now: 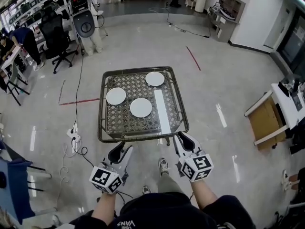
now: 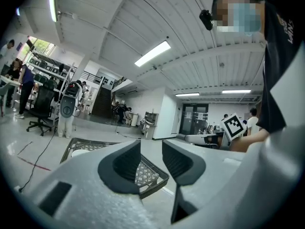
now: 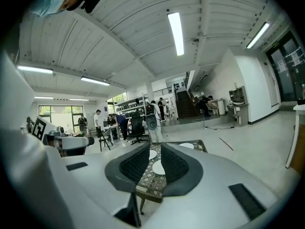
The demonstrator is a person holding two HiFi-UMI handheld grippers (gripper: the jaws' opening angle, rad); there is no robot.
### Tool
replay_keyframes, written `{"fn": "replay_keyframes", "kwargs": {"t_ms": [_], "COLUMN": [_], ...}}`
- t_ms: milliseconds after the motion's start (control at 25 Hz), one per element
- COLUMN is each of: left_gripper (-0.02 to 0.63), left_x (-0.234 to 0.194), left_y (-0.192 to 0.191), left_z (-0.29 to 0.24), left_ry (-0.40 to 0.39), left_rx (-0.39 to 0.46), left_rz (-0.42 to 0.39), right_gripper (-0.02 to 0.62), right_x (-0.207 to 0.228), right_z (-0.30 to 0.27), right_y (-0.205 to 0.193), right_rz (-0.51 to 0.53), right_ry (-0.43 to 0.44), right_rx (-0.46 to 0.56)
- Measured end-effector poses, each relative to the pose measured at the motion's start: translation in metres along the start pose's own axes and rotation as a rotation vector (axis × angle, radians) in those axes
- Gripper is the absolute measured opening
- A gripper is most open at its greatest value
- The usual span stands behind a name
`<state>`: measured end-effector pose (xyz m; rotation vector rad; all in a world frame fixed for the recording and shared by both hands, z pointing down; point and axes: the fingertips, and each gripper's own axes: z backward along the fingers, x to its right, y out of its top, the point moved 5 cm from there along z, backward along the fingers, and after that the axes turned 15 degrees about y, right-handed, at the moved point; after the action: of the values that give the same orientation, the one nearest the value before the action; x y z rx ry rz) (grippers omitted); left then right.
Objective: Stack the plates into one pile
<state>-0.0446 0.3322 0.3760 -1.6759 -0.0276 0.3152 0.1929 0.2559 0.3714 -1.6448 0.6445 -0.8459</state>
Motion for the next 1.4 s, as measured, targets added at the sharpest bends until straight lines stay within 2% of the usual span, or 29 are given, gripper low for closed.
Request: {"fn": "replay_keyframes", "kwargs": {"t_ms": [200, 320, 480, 680, 880, 1120, 1400], "left_gripper": [0.186, 0.19, 0.19, 0.212, 0.212, 0.212, 0.212], "left_x": [-0.001, 0.001, -0.002, -0.001, -0.01, -0.038, -0.097], "left_y": [0.005, 0.008, 0.006, -0.003, -0.008, -0.028, -0.047], "left_z": [-0.045, -0.075, -0.11, -0.151, -0.177, -0.185, -0.196], "left_ry": [0.032, 0.064, 0.119, 0.167, 0.209, 0.266, 0.305], "left_rx": [-0.02, -0.028, -0.033, -0.041, -0.074, -0.122, -0.176], "left_rz": [0.016, 0.021, 0.048, 0.064, 0.055, 0.084, 0.144], "right_gripper": [0.094, 0.126, 0.132, 0.172, 0.172, 0.172, 0.172], "right_x": [0.045, 0.077, 0.117, 0.165, 0.196, 0.206, 0.19], "right_z": [-0.031, -0.047, -0.07, -0.091, -0.112, -0.141, -0.202], "right_y": [0.01, 0.016, 0.02, 0.014, 0.008, -0.02, -0.045], "right_rz": [-0.021, -0.02, -0.031, -0.084, -0.131, -0.192, -0.204], "right_ry": [0.04, 0.066, 0.102, 0.134, 0.163, 0.187, 0.23], "right_rx": [-0.02, -0.043, -0.076, -0.106, -0.145, -0.202, -0.264]}}
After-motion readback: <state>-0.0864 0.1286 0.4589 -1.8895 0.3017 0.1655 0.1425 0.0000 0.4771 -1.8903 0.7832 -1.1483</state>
